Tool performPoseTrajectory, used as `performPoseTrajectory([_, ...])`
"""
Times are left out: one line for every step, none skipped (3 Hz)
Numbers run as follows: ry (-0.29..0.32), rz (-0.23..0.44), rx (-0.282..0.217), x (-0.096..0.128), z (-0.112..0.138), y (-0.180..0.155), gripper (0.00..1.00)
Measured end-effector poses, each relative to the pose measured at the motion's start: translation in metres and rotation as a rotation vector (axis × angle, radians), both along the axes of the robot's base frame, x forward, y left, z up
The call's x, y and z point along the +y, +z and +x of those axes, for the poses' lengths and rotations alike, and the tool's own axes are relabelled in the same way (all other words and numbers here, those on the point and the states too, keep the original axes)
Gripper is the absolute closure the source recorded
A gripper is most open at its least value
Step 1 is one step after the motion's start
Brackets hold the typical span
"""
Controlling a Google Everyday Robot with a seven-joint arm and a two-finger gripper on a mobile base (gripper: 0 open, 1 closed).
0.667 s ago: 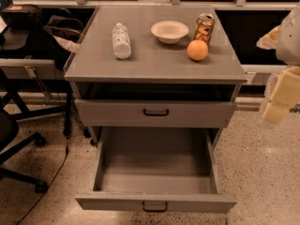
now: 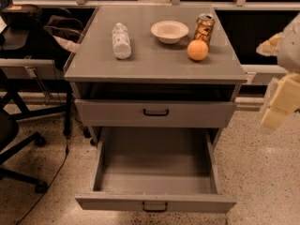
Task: Close middle drawer
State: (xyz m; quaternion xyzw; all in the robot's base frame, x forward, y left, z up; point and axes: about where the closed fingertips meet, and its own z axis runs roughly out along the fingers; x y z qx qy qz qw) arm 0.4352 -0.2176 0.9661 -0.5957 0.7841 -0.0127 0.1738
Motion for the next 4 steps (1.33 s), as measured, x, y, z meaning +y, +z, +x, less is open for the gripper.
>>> performPoseTrajectory([-0.015,0.151,0.017,-0.005,-0.009,-0.024,0.00])
performPoseTrajectory([-0.055,0.284,0.027,-0.007,-0.022,-0.047,0.00])
performPoseTrajectory([-0.150,0.318,-0.008,-0.008,-0.036,-0.071,0.00])
performPoseTrajectory([-0.251,0.314,-0.073,-0.007,-0.052,-0.095,0.00])
